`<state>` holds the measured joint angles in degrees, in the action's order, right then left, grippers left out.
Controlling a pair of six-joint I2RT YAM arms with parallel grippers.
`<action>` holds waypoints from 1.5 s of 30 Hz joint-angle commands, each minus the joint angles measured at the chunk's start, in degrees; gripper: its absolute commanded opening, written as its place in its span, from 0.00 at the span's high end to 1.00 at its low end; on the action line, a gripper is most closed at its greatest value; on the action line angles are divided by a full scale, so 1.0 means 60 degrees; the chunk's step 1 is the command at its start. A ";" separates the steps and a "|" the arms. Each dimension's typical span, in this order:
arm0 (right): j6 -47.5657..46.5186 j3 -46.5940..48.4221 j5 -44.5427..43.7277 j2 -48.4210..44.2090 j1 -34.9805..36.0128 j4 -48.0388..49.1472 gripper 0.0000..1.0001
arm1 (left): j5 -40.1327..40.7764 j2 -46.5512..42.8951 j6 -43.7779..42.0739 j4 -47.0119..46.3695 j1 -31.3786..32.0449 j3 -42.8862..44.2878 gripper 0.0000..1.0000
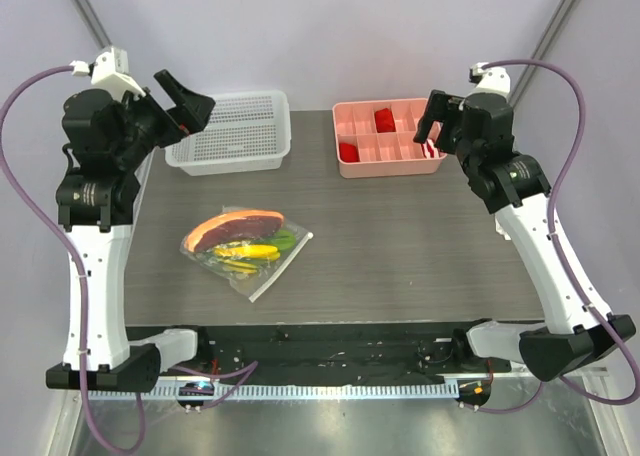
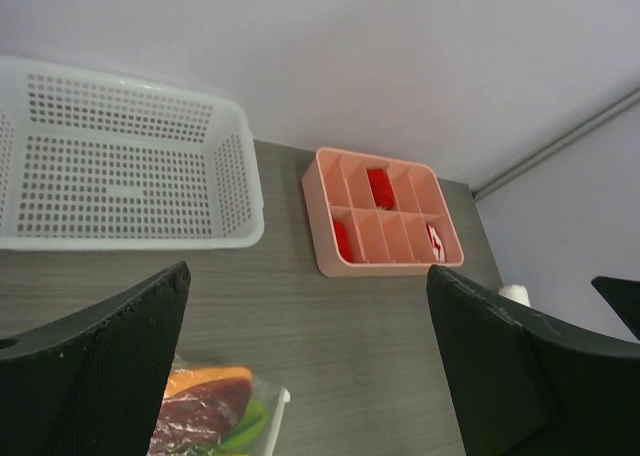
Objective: Open the zip-top bag and remove the fake food
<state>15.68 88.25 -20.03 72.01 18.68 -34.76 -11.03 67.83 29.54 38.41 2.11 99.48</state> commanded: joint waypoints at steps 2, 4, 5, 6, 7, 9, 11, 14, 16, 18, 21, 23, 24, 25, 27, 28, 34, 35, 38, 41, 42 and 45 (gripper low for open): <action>0.0432 -0.0875 0.1821 0.0318 0.0110 -0.0081 0.00 | -0.1298 0.0443 0.0247 0.1274 0.0262 -0.0680 0.00; 0.0637 -0.1332 0.2442 0.0507 0.0445 0.0299 0.00 | -0.0467 0.0180 0.0394 0.1128 0.1513 -0.1590 0.00; 0.0725 -0.1827 0.2880 0.0537 0.0635 0.0489 0.00 | 0.0104 -0.0082 0.0423 0.1113 0.2118 -0.2480 0.00; 0.0973 -0.2064 0.2899 0.0581 0.1116 0.0897 0.00 | 0.1487 -0.0143 0.0452 0.1141 0.2777 -0.2909 0.00; 0.1077 -0.2284 0.2856 0.0596 0.1367 0.1075 0.00 | 0.2168 -0.0216 0.0670 0.1301 0.3537 -0.3305 0.00; 0.1442 -0.2885 0.2680 0.0538 0.1822 0.1660 0.00 | 0.4443 -0.0581 0.1327 0.1522 0.5063 -0.4593 0.00; 0.1677 -0.3294 0.2811 0.0450 0.2218 0.1969 0.00 | 0.5466 -0.0991 0.3126 0.1697 0.5942 -0.6068 0.00; 0.1912 -0.3632 0.3119 0.0391 0.2453 0.2395 0.00 | 0.6712 -0.1884 0.4800 0.2134 0.6794 -0.7306 0.00; 0.1898 -0.3692 0.3075 0.0362 0.2497 0.2396 0.00 | 0.7545 -0.2223 0.5604 0.2721 0.7556 -0.7512 0.00; 0.1883 -0.3794 0.3031 0.0333 0.2556 0.2483 0.00 | 0.7973 -0.2267 0.6747 0.3673 0.8155 -0.7586 0.00; 0.1913 -0.3985 0.3060 0.0318 0.2571 0.2629 0.00 | 0.8692 -0.2107 0.7921 0.4566 0.8699 -0.7542 0.00; 0.1942 -0.4116 0.3104 0.0347 0.2600 0.2688 0.00 | 0.8709 -0.1975 0.8142 0.4453 0.8716 -0.7790 0.00; 0.1927 -0.4146 0.3119 0.0333 0.2629 0.2703 0.00 | 0.8650 -0.1960 0.8549 0.4351 0.8716 -0.7907 0.00; 0.1942 -0.4204 0.3119 0.0333 0.2615 0.2703 0.00 | 0.8620 -0.1844 0.8988 0.4495 0.8716 -0.7937 0.00; 0.1942 -0.4336 0.3119 0.0318 0.2659 0.2732 0.00 | 0.8591 -0.1726 1.0796 0.5050 0.8716 -0.7967 0.00; 0.1942 -0.4366 0.3119 0.0318 0.2659 0.2747 0.00 | 0.8547 -0.1667 1.1447 0.5430 0.8716 -0.8025 0.00; 0.1971 -0.4425 0.3207 0.0640 0.2819 0.2981 0.00 | 0.7611 -0.1637 1.3822 0.4515 0.8701 -0.9049 0.02; 0.1986 -0.4396 0.3192 0.0756 0.2834 0.2981 0.00 | 0.7493 -0.1652 1.4088 0.4395 0.8701 -0.9182 0.04; 0.1957 -0.4381 0.3221 0.0860 0.2981 0.2996 0.00 | 0.7726 -0.1754 1.4821 0.3752 0.8701 -0.9855 0.10; 0.1942 -0.4366 0.3540 0.0977 0.3069 0.3055 0.00 | 0.8325 -0.1988 1.4620 0.2482 0.8701 -1.0500 0.33; 0.1913 -0.4366 0.3587 0.1050 0.3112 0.3113 0.00 | 0.8516 -0.2250 1.4400 0.2112 0.8701 -1.0646 0.42; 0.1840 -0.4293 0.3865 0.1240 0.3157 0.3113 0.00 | 0.9351 -0.2735 1.3710 0.0824 0.8701 -1.1407 0.57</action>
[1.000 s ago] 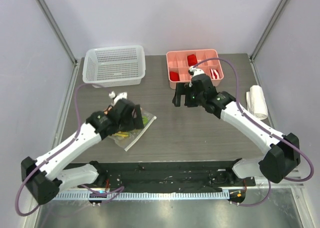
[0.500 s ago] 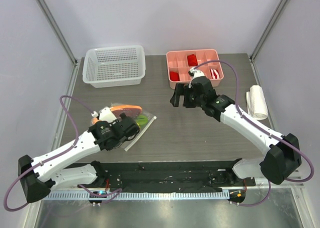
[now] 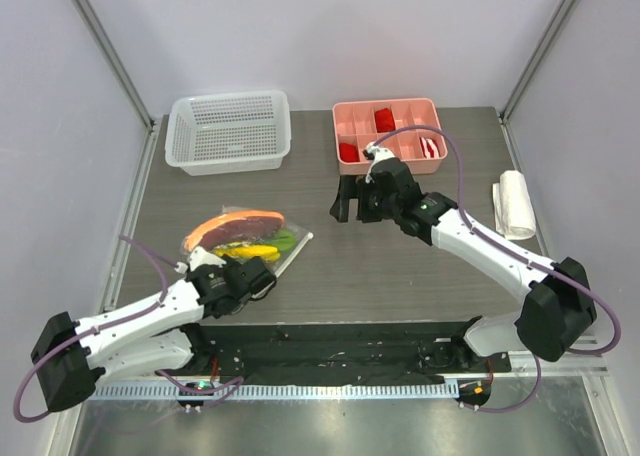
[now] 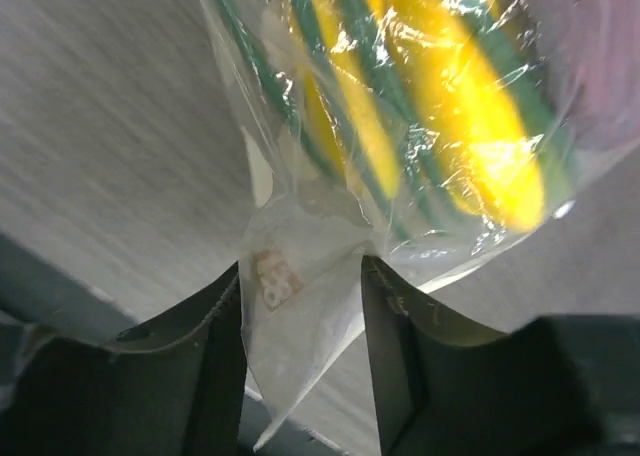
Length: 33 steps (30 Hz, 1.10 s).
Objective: Open the zip-top bag and remove the fake food
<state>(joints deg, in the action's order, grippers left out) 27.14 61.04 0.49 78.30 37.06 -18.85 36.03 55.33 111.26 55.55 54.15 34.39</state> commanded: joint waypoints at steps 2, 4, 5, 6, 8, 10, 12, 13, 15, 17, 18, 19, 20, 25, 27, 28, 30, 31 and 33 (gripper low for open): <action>-0.0070 0.0243 0.0606 0.0382 0.0093 0.0432 0.00 | 0.1961 -0.1295 -0.0202 -0.2575 0.0028 -0.1203 0.73; 0.0047 0.0243 0.0694 0.0528 0.0093 0.0447 0.00 | 0.2124 -0.1966 -0.0919 -0.3498 0.0028 -0.1599 0.88; 0.0251 0.0184 0.0796 0.0587 0.0108 0.0490 0.00 | 0.2154 -0.2174 -0.1226 -0.3864 0.0028 -0.1891 1.00; 0.0354 0.0111 0.0855 0.0587 0.0108 0.0607 0.00 | 0.2125 -0.2408 -0.2012 -0.4172 0.0028 -0.1967 1.00; 0.0734 -0.0108 0.0638 0.0587 0.0108 0.0710 0.00 | 0.2008 -0.3065 -0.3127 -0.5241 0.0028 -0.2026 1.00; 0.1451 -0.0255 0.0519 0.0529 0.0108 0.0914 0.00 | 0.1745 -0.3434 -0.4647 -0.6016 0.0028 -0.1822 1.00; 0.2646 -0.0664 0.0198 0.0354 0.0093 0.1353 0.00 | 0.1482 -0.3889 -0.5488 -0.6400 0.0013 -0.1297 1.00; 0.3032 -0.0796 0.0109 0.0295 0.0108 0.1500 0.00 | 0.1422 -0.3962 -0.6101 -0.6474 0.0013 -0.1091 1.00; 0.4317 -0.1425 0.0152 0.0134 0.0108 0.2331 0.00 | 0.1320 -0.3992 -0.6486 -0.6460 -0.0016 -0.0448 1.00; 0.5127 -0.2068 0.0255 0.0060 0.0108 0.3209 0.00 | 0.1129 -0.3905 -0.6795 -0.6344 -0.0031 -0.0050 1.00; 0.5493 -0.2260 0.0211 0.0045 0.0108 0.3607 0.00 | 0.1071 -0.3759 -0.6810 -0.6300 -0.0045 0.0227 1.00; 0.6077 -0.2407 0.0182 0.0031 0.0093 0.3828 0.00 | 0.0925 -0.3671 -0.6796 -0.6212 -0.0046 0.0346 1.00; 0.6257 -0.2583 0.0225 0.0016 0.0122 0.4164 0.00 | 0.0851 -0.3569 -0.6810 -0.6255 -0.0046 0.0434 1.00; 0.7384 -0.2963 0.0095 -0.0115 0.0313 0.4504 0.00 | 0.0543 -0.3159 -0.6737 -0.6694 -0.0060 0.0610 1.00; 0.7927 -0.3286 -0.0052 -0.0378 0.0474 0.5001 0.00 | 0.0455 -0.3055 -0.6781 -0.6753 -0.0060 0.0611 1.00; 0.8074 -0.3491 -0.0517 -0.0626 0.0488 0.5060 0.00 | 0.0411 -0.2968 -0.6767 -0.6768 -0.0089 0.0611 1.00; 0.8483 -0.3551 -0.0696 -0.0789 0.0532 0.4755 0.01 | 0.0206 -0.2908 -0.6737 -0.6884 -0.0104 0.0538 1.00; 0.8674 -0.3479 -0.0726 -0.0833 0.0547 0.4536 0.06 | 0.0133 -0.2879 -0.6708 -0.6943 -0.0133 0.0480 1.00; 0.9040 -0.3304 -0.0595 -0.0804 0.0693 0.3877 0.08 | -0.0042 -0.2835 -0.6606 -0.7046 -0.0163 0.0362 1.00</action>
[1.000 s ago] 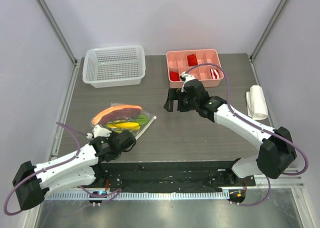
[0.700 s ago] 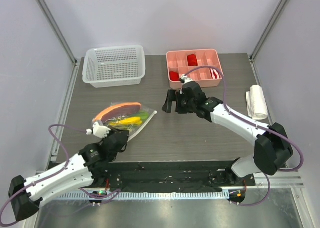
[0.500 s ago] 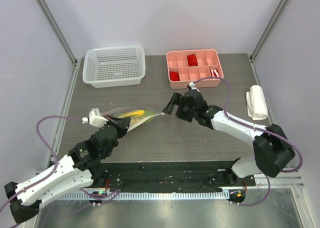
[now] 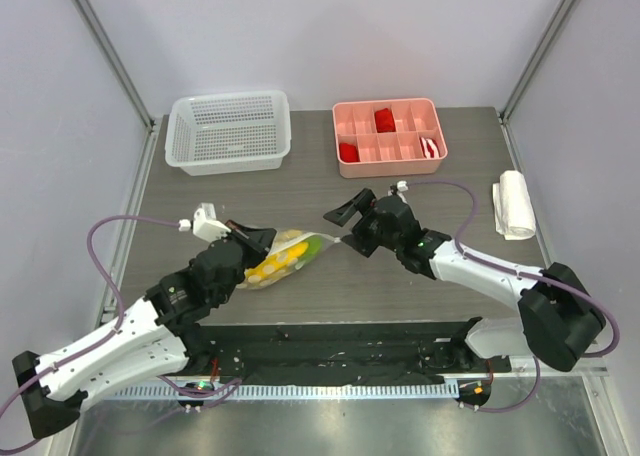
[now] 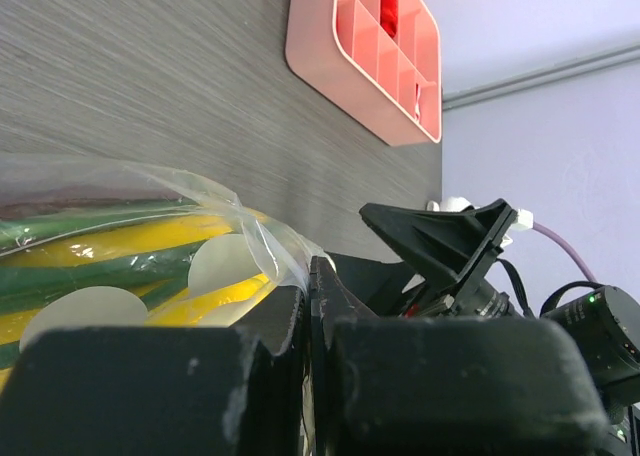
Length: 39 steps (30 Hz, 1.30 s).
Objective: Open the zip-top bag and remove the fake food
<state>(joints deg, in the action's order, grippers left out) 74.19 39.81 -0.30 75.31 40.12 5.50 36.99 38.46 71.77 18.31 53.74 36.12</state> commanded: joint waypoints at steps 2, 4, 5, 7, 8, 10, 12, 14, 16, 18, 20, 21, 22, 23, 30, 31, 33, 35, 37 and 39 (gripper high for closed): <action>0.1344 0.0600 -0.0899 -0.0291 0.0417 -0.1115 0.08 | -0.0291 0.0006 0.0036 -0.0956 -0.0108 0.0001 1.00; 0.1870 0.0718 -0.1209 -0.0276 0.0739 -0.1530 0.11 | -0.0423 0.0036 0.0080 -0.1131 -0.0137 -0.0043 1.00; 0.2047 0.0704 -0.1385 -0.0218 0.0827 -0.1676 0.13 | -0.0496 0.0050 0.0065 -0.1190 -0.0138 -0.0058 1.00; 0.2473 0.0602 -0.1226 -0.0072 0.0887 -0.1475 0.17 | -0.0642 0.0021 0.0022 -0.1278 -0.0152 -0.0058 1.00; 0.2488 0.0586 -0.1080 0.0118 0.0887 -0.1226 0.18 | -0.0687 0.0007 -0.0051 -0.1307 -0.0152 -0.0043 1.00; 0.2634 0.0673 -0.0714 0.0368 0.0916 -0.1107 0.21 | -0.0716 -0.0037 -0.0125 -0.1147 -0.0167 0.0074 1.00; 0.2693 0.0674 -0.0538 0.0601 0.0945 -0.0976 0.26 | -0.0774 -0.0154 -0.0213 -0.1117 -0.0167 0.0045 1.00; 0.2737 0.0601 -0.0580 0.0690 0.0945 -0.0655 0.43 | -0.0921 -0.0242 -0.0373 -0.0928 -0.0167 0.0074 1.00; 0.2737 0.0514 -0.0726 0.0691 0.0945 -0.0609 0.68 | -0.1082 -0.0403 -0.0462 -0.0898 -0.0167 0.0016 1.00; 0.2664 0.0513 -0.0873 0.0662 0.0945 -0.0638 0.84 | -0.1302 -0.0549 -0.0608 -0.0840 -0.0167 -0.0116 1.00; 0.2503 0.0542 -0.1078 0.0647 0.0931 -0.0609 0.93 | -0.1390 -0.0784 -0.0681 -0.0824 -0.0167 -0.0306 1.00; 0.2503 0.0557 -0.1108 0.0647 0.0945 -0.0609 0.99 | -0.1419 -0.0828 -0.0754 -0.0766 -0.0167 -0.0365 1.00; 0.2459 0.0586 -0.1123 0.0603 0.0945 -0.0580 0.99 | -0.1448 -0.0945 -0.0828 -0.0708 -0.0181 -0.0394 1.00; 0.2372 0.0659 -0.1166 0.0530 0.0945 -0.0652 0.99 | -0.1521 -0.0975 -0.0973 -0.0591 -0.0167 -0.0366 1.00; 0.1083 0.2343 -0.2718 -0.0114 0.1092 -0.3083 0.99 | -0.1915 -0.0756 -0.3754 0.1415 -0.0167 0.1256 0.38; 0.1024 0.2620 -0.2835 -0.0158 0.1121 -0.3302 0.99 | -0.2033 -0.0596 -0.4599 0.1562 -0.0167 0.1521 0.31; 0.0994 0.2899 -0.2968 -0.0086 0.1136 -0.3523 0.99 | -0.2340 0.0060 -0.5423 0.1958 -0.0167 0.2528 0.20; 0.0950 0.3266 -0.2925 0.0060 0.1180 -0.3641 0.99 | -0.2751 0.0634 -0.6552 0.2395 -0.0167 0.3322 0.18; 0.1023 0.3501 -0.2866 0.0221 0.1209 -0.3684 0.99 | -0.2884 0.1688 -0.7081 0.2879 -0.0167 0.4596 0.18; 0.1111 0.3734 -0.2924 0.0339 0.1282 -0.3743 0.99 | -0.3030 0.2550 -0.7784 0.3058 -0.0167 0.5213 0.23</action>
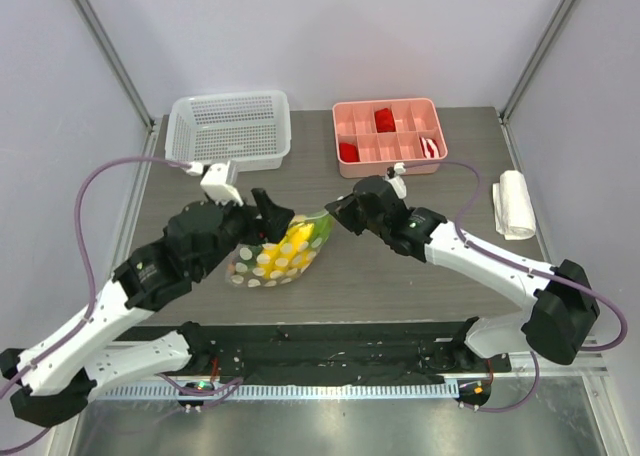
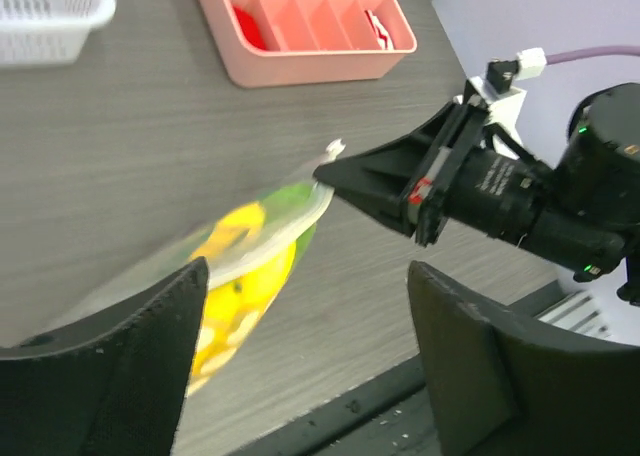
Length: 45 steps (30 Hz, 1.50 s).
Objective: Open the zip-top bag and remove the fake food
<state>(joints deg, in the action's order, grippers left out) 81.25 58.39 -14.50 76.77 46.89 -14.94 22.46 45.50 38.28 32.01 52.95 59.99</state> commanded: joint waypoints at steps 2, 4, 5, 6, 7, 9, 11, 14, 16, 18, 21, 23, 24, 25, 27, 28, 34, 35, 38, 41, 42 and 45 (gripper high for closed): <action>-0.0065 0.0785 -0.0557 0.0154 0.0226 -0.0352 0.99 | -0.1219 0.1849 -0.3166 0.0628 -0.0036 0.1705 0.26; -0.0124 0.0976 -0.0615 0.0125 0.0226 -0.0440 0.99 | -0.1413 0.2419 -0.3595 0.0875 -0.0036 0.2244 0.35; -0.0197 0.1005 -0.0630 0.0110 0.0241 -0.0454 0.99 | -0.1486 0.2538 -0.3945 0.0978 -0.0036 0.2393 0.35; -0.0212 0.1035 -0.0702 0.0066 0.0241 -0.0469 0.99 | -0.1545 0.2656 -0.4181 0.1008 -0.0036 0.2453 0.35; -0.0256 0.1020 -0.0761 0.0022 0.0241 -0.0498 0.99 | -0.1676 0.2816 -0.4473 0.0964 -0.0036 0.2482 0.34; -0.0300 0.1049 -0.0776 -0.0022 0.0226 -0.0484 0.99 | -0.2028 0.2949 -0.5336 0.0934 -0.0036 0.2424 0.31; -0.0416 0.1093 -0.0660 0.0022 0.0226 -0.0469 0.99 | -0.2233 0.3242 -0.5807 0.1417 -0.0036 0.2541 0.30; -0.0519 0.1108 -0.0470 -0.0007 0.0241 -0.0309 0.99 | -0.2001 0.3418 -0.6336 0.1433 -0.0050 0.2293 0.29; -0.0549 0.1093 -0.0367 -0.0022 0.0226 -0.0162 0.99 | -0.1401 0.3622 -0.6775 0.1418 -0.0123 0.2248 0.28; -0.0607 0.1064 -0.0308 -0.0051 0.0241 -0.0074 0.99 | -0.1457 0.4062 -0.6819 0.1535 -0.0401 0.2336 0.28; -0.0681 0.0948 -0.0191 -0.0139 0.0241 0.0043 0.99 | -0.1545 0.4385 -0.6718 0.1272 -0.0884 0.2205 0.34; -0.0695 0.0758 -0.0190 -0.0241 0.0241 0.0175 0.99 | -0.1940 0.4516 -0.6513 0.1125 -0.1351 0.2102 0.45; -0.0725 0.0669 -0.0161 -0.0372 0.0241 0.0422 0.99 | -0.2173 0.4575 -0.6440 0.1111 -0.1528 0.2044 0.50; -0.0855 0.0596 -0.0147 -0.0417 0.0226 0.0526 0.99 | -0.2625 0.4605 -0.6439 0.1081 -0.1675 0.2014 0.56; -0.1104 0.0581 -0.0001 -0.0505 0.0212 0.0701 0.99 | -0.3257 0.4649 -0.6192 0.1169 -0.2026 0.2014 0.79; -0.1773 0.0581 0.0160 -0.0520 0.0168 0.0819 0.84 | -0.3492 0.4634 -0.6161 0.1140 -0.2086 0.1970 0.87; -0.6900 0.0217 0.2136 -0.1278 -0.0944 0.1682 0.03 | -0.4591 0.3554 -0.5444 0.0804 -0.2860 0.1751 1.00; -0.8386 -0.0424 0.2168 -0.1572 -0.1120 0.2221 0.03 | -0.5086 0.3420 -0.5240 0.0701 -0.2979 0.1591 1.00; -1.0414 -0.1975 0.3334 -0.2715 -0.1369 0.3423 0.00 | -0.6140 0.2994 -0.5106 0.0335 -0.3463 0.1312 1.00; -1.1240 -0.3528 0.6313 -0.3418 -0.2028 0.5545 0.04 | -0.6715 0.2891 -0.5047 0.0086 -0.3580 0.1019 1.00; -1.1474 -0.3854 0.6836 -0.3580 -0.2146 0.6566 0.05 | -0.6934 0.2877 -0.5062 0.0042 -0.3581 0.0960 1.00; -1.1461 -0.4896 0.7587 -0.3538 -0.2352 0.8940 0.12 | -0.7155 0.2920 -0.5150 -0.0164 -0.3595 0.0740 1.00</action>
<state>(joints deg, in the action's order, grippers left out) 21.63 35.11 15.99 55.55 33.93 14.81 -13.61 63.42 7.07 37.06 31.68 65.71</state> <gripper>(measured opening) 0.930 0.005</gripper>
